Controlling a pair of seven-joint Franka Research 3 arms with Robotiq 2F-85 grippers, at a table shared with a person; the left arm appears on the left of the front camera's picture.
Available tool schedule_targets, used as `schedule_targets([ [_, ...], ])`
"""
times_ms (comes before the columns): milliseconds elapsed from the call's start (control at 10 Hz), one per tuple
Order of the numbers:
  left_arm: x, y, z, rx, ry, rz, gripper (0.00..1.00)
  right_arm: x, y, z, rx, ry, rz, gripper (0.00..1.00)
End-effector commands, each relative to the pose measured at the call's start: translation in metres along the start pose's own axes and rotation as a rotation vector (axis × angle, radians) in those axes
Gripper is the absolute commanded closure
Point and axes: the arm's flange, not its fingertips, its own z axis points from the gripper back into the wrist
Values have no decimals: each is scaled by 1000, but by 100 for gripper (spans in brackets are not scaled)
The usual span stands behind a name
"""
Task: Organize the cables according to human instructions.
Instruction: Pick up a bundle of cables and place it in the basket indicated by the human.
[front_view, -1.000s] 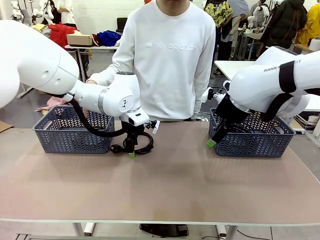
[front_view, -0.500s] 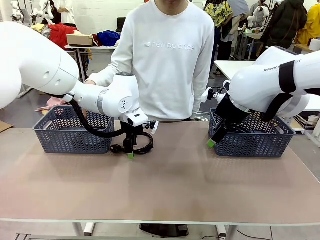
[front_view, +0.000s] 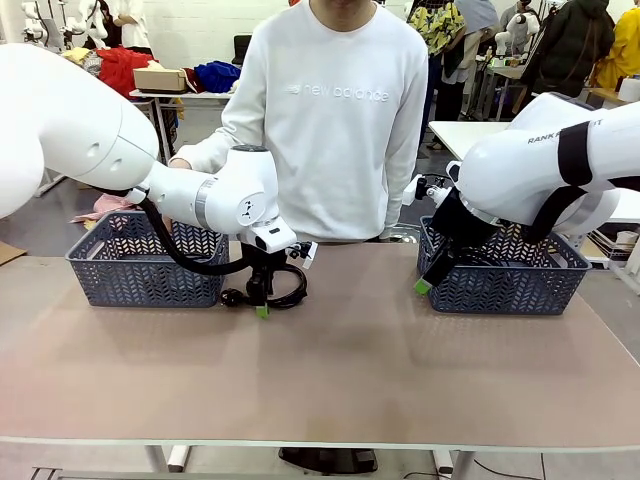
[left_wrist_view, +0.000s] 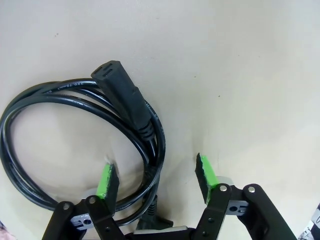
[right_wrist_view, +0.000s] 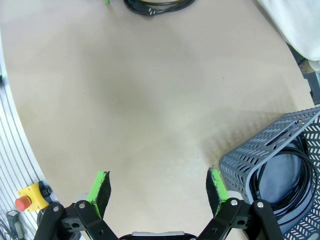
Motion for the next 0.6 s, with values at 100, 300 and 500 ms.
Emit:
schedule_targets([
  [100, -1, 4, 1, 1, 3, 2, 57, 2, -1, 1, -3, -3, -2, 0],
  [300, 0, 3, 0, -7, 0, -1, 76, 2, -1, 1, -3, -3, -2, 0],
  [500, 1, 4, 0, -9, 3, 2, 95, 2, -1, 1, -3, -3, -2, 0],
])
